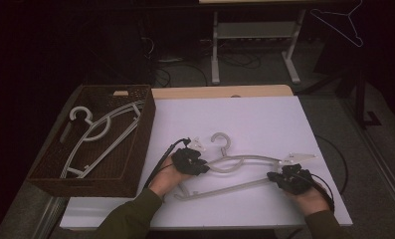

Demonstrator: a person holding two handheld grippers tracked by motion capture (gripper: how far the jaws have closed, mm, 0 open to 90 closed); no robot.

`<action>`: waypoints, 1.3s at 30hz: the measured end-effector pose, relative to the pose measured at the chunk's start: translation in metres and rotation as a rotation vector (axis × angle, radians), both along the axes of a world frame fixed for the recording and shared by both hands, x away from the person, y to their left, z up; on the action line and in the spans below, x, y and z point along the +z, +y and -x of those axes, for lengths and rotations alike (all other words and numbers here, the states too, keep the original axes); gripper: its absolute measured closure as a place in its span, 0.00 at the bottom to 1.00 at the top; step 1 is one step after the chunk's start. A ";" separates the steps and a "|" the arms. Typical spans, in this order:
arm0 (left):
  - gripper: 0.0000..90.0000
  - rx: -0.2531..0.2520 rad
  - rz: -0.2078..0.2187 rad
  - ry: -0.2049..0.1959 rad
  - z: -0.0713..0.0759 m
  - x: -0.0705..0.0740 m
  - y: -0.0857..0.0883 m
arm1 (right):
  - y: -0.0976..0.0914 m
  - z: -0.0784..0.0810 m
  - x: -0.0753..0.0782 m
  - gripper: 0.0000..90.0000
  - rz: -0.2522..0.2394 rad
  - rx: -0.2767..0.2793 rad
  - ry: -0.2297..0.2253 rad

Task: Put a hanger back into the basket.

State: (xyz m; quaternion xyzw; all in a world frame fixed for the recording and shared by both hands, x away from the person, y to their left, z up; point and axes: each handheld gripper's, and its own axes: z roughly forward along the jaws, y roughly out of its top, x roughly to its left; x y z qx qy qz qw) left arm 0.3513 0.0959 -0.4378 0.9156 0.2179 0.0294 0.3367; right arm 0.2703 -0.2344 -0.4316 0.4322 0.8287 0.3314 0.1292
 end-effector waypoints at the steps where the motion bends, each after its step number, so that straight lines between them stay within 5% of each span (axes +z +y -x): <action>1: 0.85 -0.001 0.007 0.006 0.000 0.000 0.000 | 0.000 0.000 0.000 1.00 -0.002 0.000 0.001; 13: 0.91 -0.010 0.035 0.033 0.001 0.003 0.002 | 0.001 0.001 0.003 0.98 0.003 0.019 -0.012; 16: 0.91 -0.019 0.032 0.038 0.001 0.004 0.003 | 0.003 0.002 0.005 0.89 -0.012 0.034 -0.033; 23: 0.91 0.014 0.053 0.020 0.005 0.015 0.007 | 0.007 0.007 0.018 0.40 -0.099 0.050 -0.102; 26: 0.91 0.016 0.048 0.010 0.005 0.022 0.011 | 0.007 0.008 0.020 0.27 -0.113 0.061 -0.136; 33: 0.91 0.058 0.050 -0.015 0.002 0.049 0.022 | 0.003 0.015 0.028 0.20 -0.188 0.063 -0.195; 39: 0.91 0.115 0.096 -0.024 -0.001 0.077 0.037 | 0.002 0.022 0.029 0.18 -0.196 0.067 -0.207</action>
